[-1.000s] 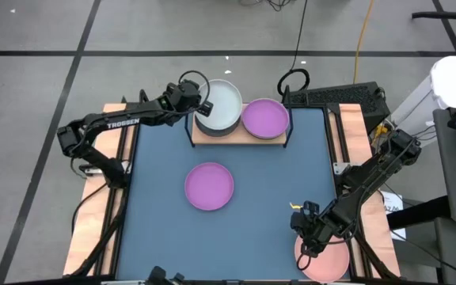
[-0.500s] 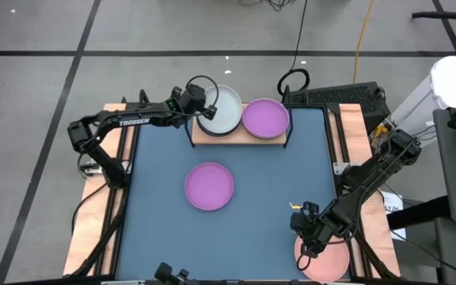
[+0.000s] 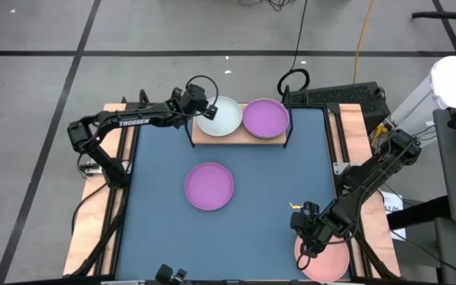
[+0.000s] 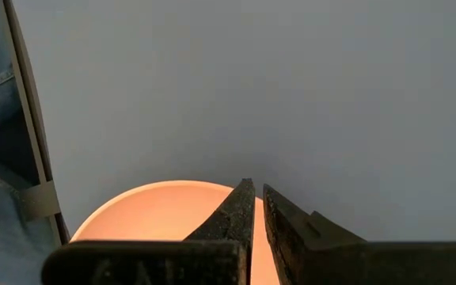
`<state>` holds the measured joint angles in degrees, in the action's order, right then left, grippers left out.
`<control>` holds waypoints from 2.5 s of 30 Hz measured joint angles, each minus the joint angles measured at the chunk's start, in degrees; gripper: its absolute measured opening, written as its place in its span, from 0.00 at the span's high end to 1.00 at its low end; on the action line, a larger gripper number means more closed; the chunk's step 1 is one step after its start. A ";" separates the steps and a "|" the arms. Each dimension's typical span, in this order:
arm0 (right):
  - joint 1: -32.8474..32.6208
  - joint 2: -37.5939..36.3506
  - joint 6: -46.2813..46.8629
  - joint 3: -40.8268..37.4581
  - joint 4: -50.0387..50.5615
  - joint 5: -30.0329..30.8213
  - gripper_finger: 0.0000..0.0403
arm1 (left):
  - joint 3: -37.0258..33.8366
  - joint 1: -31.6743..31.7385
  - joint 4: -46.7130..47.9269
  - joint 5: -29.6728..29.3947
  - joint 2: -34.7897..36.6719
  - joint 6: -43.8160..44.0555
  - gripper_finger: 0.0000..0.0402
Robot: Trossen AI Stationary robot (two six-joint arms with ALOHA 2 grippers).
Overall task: Place and stack plates onto a shelf
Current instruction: Stack the pink bowl on the purple bowl
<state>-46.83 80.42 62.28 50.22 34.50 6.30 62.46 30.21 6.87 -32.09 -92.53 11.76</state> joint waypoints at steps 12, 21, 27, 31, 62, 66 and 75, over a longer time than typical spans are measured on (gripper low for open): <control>0.02 0.00 -0.14 0.00 0.00 -0.10 0.96 | -0.02 -9.09 2.38 3.10 0.00 -2.95 0.66; 0.00 0.00 1.46 0.00 -1.22 -0.41 0.96 | -0.04 -23.65 7.04 1.54 0.00 -5.45 0.66; 0.27 0.00 5.23 0.65 -2.64 -0.32 0.96 | -0.07 -33.27 7.48 -2.08 0.00 -4.24 0.66; 0.97 0.37 13.99 3.81 4.51 0.04 0.98 | -0.07 -38.78 8.56 -2.19 0.00 -3.70 0.66; -0.55 2.23 -9.63 3.03 17.01 -3.41 0.81 | -0.07 -47.59 12.33 10.09 -0.04 -8.45 0.66; -0.57 2.24 -9.96 -0.02 14.59 -9.00 0.75 | -0.07 -47.59 12.31 10.11 -0.04 -8.40 0.66; -0.55 2.23 -14.36 -5.15 12.75 -9.63 0.74 | -0.07 -47.59 12.31 10.11 -0.04 -8.30 0.66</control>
<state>-47.37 82.66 47.92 45.07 47.25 -3.33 62.39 -17.39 19.18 -21.98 -92.58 3.46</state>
